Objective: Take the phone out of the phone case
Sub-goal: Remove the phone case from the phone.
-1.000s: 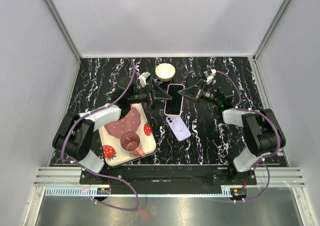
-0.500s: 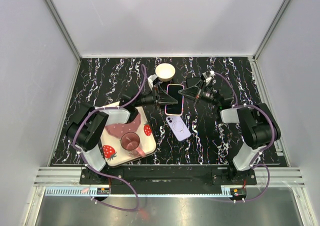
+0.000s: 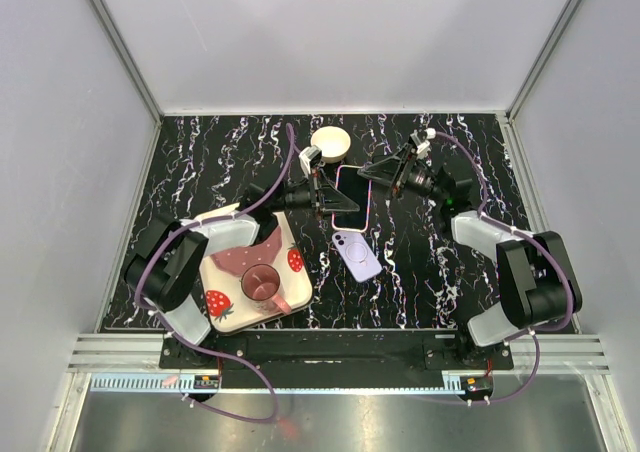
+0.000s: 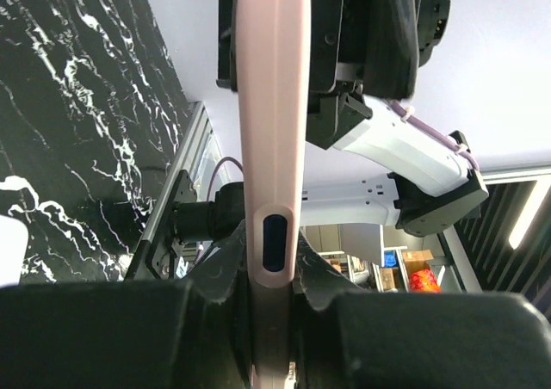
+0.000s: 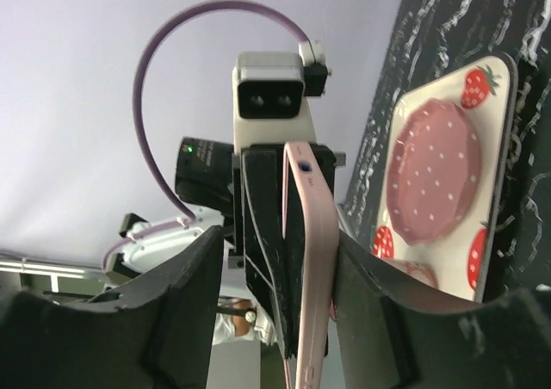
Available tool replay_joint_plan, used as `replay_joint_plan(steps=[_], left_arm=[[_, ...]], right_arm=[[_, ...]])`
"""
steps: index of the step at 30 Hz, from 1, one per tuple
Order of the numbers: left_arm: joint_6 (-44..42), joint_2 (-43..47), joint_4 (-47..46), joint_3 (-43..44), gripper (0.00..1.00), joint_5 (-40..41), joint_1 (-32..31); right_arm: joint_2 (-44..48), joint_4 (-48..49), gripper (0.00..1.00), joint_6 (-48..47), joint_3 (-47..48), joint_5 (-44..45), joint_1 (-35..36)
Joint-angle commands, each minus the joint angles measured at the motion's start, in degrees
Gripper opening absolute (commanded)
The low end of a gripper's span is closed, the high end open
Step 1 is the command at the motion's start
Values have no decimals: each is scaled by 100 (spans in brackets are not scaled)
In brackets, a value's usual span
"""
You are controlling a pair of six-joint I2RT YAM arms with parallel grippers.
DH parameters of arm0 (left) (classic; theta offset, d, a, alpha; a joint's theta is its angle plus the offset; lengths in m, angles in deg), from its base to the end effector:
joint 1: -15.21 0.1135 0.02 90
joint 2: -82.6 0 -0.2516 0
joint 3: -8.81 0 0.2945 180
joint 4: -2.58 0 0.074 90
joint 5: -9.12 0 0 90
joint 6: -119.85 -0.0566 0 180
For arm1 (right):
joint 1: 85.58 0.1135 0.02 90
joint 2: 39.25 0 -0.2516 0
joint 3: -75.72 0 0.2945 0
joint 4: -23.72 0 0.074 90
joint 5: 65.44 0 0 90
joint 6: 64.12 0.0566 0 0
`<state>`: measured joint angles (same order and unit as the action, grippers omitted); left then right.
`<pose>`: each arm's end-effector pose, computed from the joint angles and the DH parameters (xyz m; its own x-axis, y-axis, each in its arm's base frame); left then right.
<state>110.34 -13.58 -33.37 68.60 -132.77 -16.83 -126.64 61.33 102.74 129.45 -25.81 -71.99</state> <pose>0.3096 -0.2463 0.1881 -0.9818 -0.1036 -0.1593 0.1579 0.0215 -0.9872 0.3431 0.1278 0.2092 -0.8580 0.4316 -0.2785 -0.2691 0.0841 0.9594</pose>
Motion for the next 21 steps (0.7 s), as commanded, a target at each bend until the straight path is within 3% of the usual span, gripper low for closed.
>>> replay_joint_plan(steps=[1,5,7,8,10,16,18,19,21], left_arm=[[-7,319,-696,31,0,-75,-31],[125,354,-829,66,0,-75,-31],[46,407,-697,75,0,-92,-31],[-41,425,-627,92,0,-75,-31],[-130,460,-398,101,0,-66,-31],[-253,522,-292,110,0,-57,-23],[-297,530,-222,119,0,-40,-31],[-323,530,-205,136,0,-48,-31],[-358,548,-187,136,0,-48,-31]], right_arm=[[65,555,56,679,347,281,13],[-172,1388,56,1120,180,422,21],[-348,1768,50,1487,118,528,21],[-409,2092,46,1585,83,563,21],[-550,2384,27,1840,39,685,21],[-770,2964,13,2236,-102,950,13],[-849,3236,15,2377,-119,1029,21],[-893,3377,33,2612,-93,1073,13],[-981,3711,41,2825,-41,1082,21]])
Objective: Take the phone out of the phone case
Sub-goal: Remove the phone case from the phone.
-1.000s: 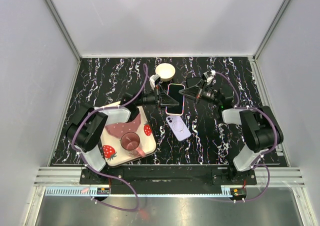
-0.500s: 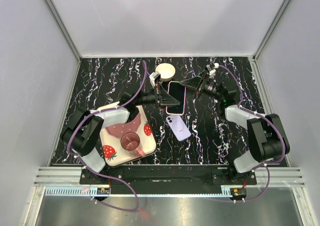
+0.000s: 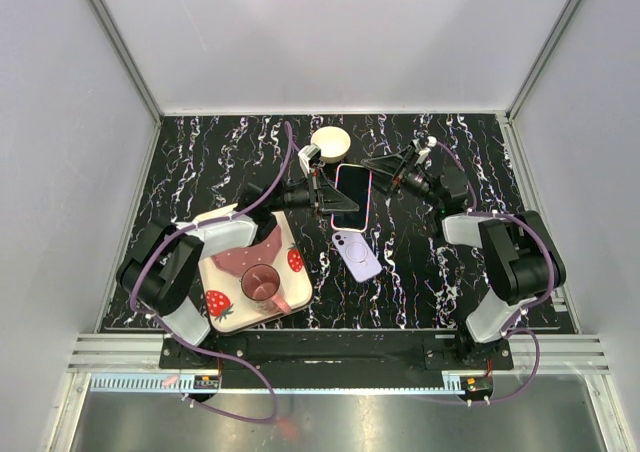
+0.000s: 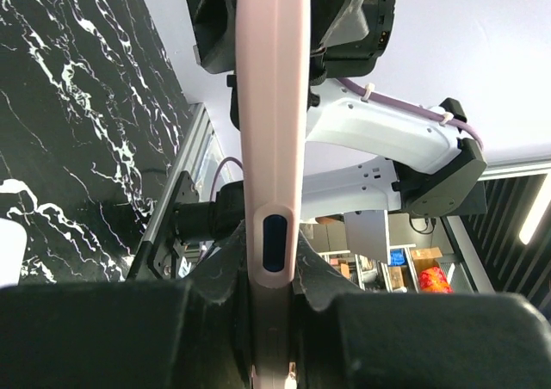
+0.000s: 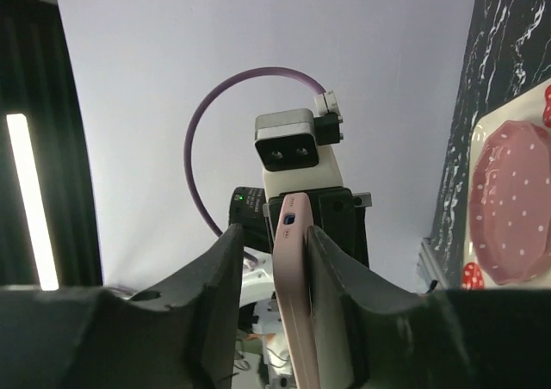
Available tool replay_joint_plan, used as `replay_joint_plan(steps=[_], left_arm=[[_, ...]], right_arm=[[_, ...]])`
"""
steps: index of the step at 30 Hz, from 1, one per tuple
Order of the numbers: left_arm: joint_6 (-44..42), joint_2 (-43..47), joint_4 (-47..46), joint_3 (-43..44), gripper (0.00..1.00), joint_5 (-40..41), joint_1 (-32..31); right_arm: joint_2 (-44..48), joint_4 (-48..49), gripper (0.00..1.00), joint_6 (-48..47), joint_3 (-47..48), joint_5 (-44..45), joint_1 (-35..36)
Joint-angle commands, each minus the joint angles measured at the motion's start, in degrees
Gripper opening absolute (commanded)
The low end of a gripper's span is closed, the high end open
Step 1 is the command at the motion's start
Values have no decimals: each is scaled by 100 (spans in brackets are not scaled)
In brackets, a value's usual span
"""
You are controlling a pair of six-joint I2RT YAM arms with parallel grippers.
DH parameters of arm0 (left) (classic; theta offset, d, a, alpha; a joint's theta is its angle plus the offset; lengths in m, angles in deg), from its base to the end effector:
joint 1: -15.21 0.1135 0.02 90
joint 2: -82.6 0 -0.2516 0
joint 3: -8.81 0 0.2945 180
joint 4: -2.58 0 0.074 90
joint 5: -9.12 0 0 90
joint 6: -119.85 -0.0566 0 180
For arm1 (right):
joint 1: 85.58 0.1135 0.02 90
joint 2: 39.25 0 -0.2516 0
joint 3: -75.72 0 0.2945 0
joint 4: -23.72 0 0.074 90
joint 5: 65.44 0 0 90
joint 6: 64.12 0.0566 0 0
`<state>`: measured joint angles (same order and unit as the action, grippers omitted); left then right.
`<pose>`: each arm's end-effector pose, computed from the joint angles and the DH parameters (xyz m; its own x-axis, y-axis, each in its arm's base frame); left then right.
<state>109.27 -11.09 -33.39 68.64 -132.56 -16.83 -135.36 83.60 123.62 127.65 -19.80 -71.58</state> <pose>0.3068 -0.2444 0.2045 -0.9709 -0.1114 -0.2119 0.2131 0.0009 -0.9770 0.3477 0.1275 0.1894 -0.8539 0.5172 -0.0578 -0.1489 -0.1364 0.9794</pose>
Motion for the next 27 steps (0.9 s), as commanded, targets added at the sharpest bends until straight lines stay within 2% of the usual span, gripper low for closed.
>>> replay_joint_plan(steps=[1,4,5,8,14,18,22,27], left_arm=[[-269,290,-176,141,0,-62,-31],[-269,290,-167,141,0,-26,-31],[-260,290,-167,141,0,-26,-31],[-269,299,-167,132,0,-9,-31],[-462,377,-44,141,0,-17,-23],[-944,579,210,325,0,-70,-31],[-1760,869,842,772,0,-35,-31],[-2000,905,1116,1344,0,-324,-31]], right_arm=[[-135,1546,42,851,165,524,-20],[-74,1503,33,879,165,586,-20],[-65,1511,19,870,174,586,-29],[-48,1520,0,879,148,586,-20],[49,1660,0,1080,16,744,-29],[242,1731,0,1712,16,998,-11],[523,1740,0,2240,-98,1359,6],[778,1757,0,2583,-63,1623,50]])
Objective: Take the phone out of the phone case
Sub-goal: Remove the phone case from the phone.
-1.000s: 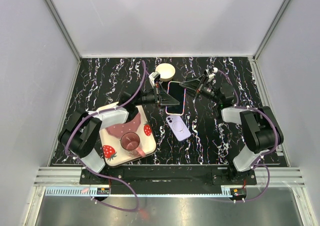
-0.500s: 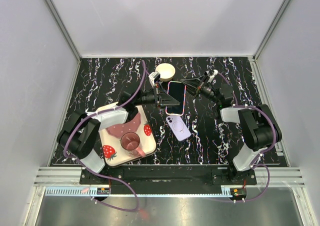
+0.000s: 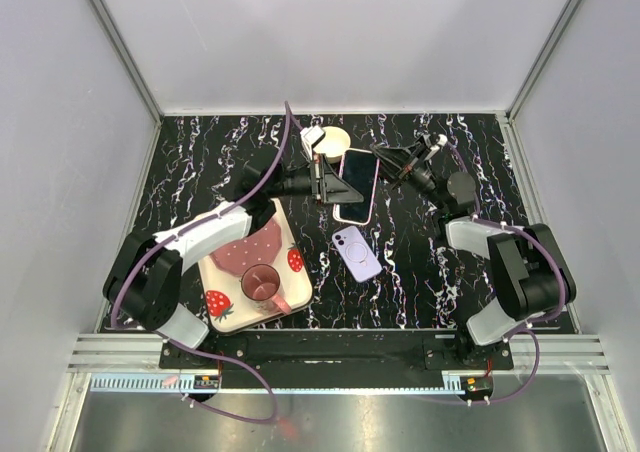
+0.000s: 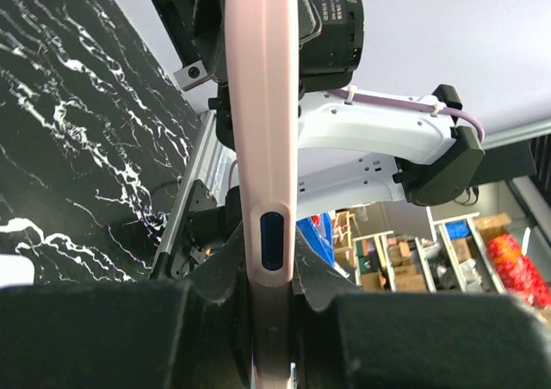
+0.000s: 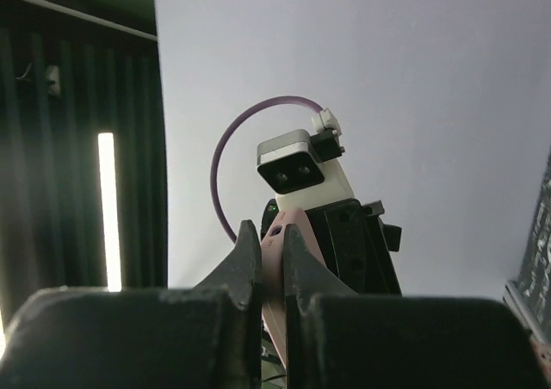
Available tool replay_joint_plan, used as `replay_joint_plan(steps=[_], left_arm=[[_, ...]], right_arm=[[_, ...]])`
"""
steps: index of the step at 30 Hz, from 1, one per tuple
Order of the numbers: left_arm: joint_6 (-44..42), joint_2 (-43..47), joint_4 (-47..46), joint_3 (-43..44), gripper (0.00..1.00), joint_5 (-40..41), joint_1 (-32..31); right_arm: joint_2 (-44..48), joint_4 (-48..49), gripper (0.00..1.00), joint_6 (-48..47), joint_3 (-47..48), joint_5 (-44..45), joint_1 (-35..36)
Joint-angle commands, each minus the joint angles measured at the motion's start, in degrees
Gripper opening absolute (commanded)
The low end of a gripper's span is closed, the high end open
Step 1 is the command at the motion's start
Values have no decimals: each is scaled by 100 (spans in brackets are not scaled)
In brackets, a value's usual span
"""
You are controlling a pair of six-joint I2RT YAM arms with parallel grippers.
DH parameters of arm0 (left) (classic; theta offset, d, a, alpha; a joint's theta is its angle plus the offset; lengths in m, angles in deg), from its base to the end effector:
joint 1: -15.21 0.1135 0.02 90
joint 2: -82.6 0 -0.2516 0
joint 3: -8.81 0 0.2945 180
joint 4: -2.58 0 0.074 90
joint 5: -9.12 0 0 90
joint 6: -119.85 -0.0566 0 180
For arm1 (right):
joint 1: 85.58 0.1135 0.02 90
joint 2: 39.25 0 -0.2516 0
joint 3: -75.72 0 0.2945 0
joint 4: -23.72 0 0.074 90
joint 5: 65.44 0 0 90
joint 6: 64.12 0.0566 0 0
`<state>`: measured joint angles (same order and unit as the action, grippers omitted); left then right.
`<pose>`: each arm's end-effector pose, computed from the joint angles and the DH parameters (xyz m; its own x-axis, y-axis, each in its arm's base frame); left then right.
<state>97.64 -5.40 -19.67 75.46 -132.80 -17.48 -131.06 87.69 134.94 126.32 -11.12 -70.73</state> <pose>0.3079 -0.2505 0.2594 -0.9166 -0.0902 -0.3894 0.3885 0.0277 -0.9210 0.3396 0.1242 0.2174 -0.8103 0.5794 0.0879 -0.1157 -0.3051 0.9453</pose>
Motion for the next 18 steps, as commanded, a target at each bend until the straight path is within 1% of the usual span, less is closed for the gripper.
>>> replay_joint_plan(steps=[1,3,7,9,10,11,13,16,18], left_arm=[[-777,311,-283,880,0,-362,34],[-619,223,-554,1049,0,-476,34],[56,74,-1248,1304,0,-591,34],[339,12,-1766,1322,0,-635,34],[680,-6,-1986,1305,0,-618,34],[848,-32,-2432,1296,0,-609,34],[1234,-15,-2934,1304,0,-556,34],[1412,99,-3165,1401,0,-530,34],[1334,196,-3139,1506,0,-538,34]], right_arm=[[348,1357,0,1469,114,782,-9],[348,1366,0,1513,166,834,35],[322,1366,0,1549,316,888,158],[287,1366,0,1522,395,896,193],[260,1375,0,1540,386,905,202],[208,1375,0,1548,404,922,220],[164,1384,0,1566,413,958,263],[58,1393,0,1601,474,1019,334],[23,1401,0,1663,553,1080,352]])
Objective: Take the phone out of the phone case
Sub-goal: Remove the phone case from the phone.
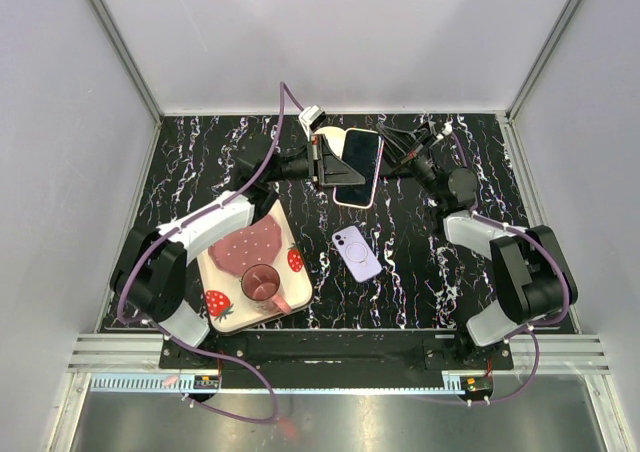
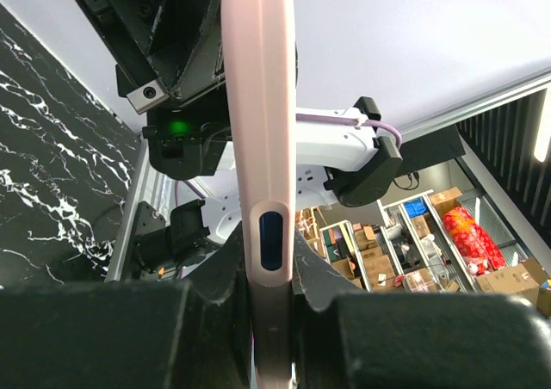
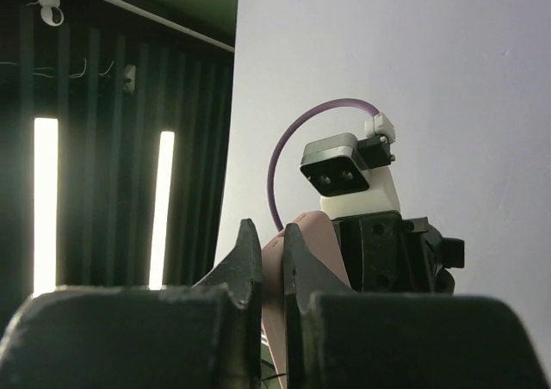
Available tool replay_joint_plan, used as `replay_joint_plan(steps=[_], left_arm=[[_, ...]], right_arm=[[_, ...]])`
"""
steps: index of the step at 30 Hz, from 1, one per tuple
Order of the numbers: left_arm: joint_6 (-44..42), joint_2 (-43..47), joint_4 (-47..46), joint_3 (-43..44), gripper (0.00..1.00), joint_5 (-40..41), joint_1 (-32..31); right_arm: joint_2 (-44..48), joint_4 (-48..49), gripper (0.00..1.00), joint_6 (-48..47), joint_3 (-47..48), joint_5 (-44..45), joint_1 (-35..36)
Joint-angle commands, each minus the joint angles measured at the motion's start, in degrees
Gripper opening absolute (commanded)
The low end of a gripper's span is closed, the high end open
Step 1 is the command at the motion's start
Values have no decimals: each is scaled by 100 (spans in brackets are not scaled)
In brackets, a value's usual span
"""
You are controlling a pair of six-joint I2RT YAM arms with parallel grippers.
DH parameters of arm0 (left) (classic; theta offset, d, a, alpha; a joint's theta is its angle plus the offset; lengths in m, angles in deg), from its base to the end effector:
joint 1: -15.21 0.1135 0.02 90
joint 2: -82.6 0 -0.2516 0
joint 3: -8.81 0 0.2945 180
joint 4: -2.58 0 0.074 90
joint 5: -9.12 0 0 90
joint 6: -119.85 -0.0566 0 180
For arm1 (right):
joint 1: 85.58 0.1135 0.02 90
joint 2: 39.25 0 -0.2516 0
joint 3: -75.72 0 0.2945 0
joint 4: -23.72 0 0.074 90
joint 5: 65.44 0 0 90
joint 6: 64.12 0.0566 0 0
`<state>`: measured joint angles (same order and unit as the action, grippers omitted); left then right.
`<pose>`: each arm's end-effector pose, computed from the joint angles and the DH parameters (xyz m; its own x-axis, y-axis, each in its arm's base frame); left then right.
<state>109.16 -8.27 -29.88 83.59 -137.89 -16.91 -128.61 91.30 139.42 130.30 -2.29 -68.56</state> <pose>0.3198 -0.2568 0.3130 -0.9100 -0.0605 -0.4103 0.4147 -0.1411 -0.8990 0.3403 0.1309 0.2645 -0.7791 0.6169 0.1114 -0.2256 -0.4417 0.8683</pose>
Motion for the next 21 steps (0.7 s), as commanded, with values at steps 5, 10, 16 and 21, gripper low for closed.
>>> replay_joint_plan(steps=[5,10,16,21], left_arm=[[-292,912,-1636,869,0,-108,-66],[-969,1325,-1240,861,0,-117,-119],[-970,1528,-1529,904,0,-213,-198],[-742,1607,-1820,1010,0,-284,-216]], right_arm=[[-318,1049,0,1355,436,277,214],[-441,1041,0,1434,718,312,302],[-573,1041,0,1469,894,373,408],[-652,1032,0,1321,973,286,461]])
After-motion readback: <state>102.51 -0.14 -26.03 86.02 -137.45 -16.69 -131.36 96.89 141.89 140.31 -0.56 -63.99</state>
